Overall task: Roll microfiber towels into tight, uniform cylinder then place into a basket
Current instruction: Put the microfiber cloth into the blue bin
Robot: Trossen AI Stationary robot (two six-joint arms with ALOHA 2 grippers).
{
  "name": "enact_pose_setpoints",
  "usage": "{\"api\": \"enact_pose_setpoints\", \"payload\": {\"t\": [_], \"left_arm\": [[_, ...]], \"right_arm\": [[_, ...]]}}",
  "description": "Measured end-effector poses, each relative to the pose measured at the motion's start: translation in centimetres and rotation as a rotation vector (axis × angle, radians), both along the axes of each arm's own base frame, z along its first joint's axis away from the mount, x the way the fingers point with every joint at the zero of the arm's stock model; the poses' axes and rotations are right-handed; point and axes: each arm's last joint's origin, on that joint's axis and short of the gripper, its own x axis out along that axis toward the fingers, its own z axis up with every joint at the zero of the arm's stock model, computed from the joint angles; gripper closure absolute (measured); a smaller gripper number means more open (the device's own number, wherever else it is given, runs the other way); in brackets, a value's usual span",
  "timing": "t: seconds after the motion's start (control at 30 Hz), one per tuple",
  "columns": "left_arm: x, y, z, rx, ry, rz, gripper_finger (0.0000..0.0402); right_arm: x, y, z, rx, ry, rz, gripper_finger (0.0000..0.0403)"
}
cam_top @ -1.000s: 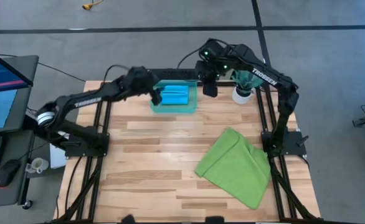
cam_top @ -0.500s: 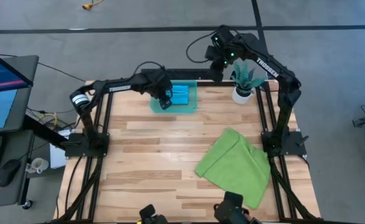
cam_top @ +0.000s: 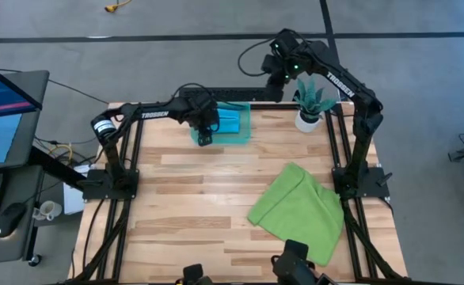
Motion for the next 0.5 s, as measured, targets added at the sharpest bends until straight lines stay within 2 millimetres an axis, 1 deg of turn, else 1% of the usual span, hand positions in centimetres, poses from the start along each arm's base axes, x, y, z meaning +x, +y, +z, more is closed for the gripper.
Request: {"api": "enact_pose_setpoints", "payload": {"t": [0.23,0.33,0.4,0.5], "left_arm": [[0.3,0.3,0.0,0.062,-0.005,-0.125,0.0213],[0.5,0.5,-0.7,0.049,-0.012,-0.170,0.0213],[1.0,0.7,-1.3,0.039,-0.016,-0.199,0.0214],[1.0,0.8,-2.2,0.054,0.039,-0.192,0.0214]], "right_arm": [[0.3,0.0,0.1,-0.018,-0.021,0.005,0.0285],[0.3,0.0,0.2,-0.022,-0.024,0.005,0.0285],[0.3,0.0,0.2,-0.022,-0.024,0.006,0.0285],[0.4,0.1,0.2,-0.022,-0.024,0.009,0.0285]]}}
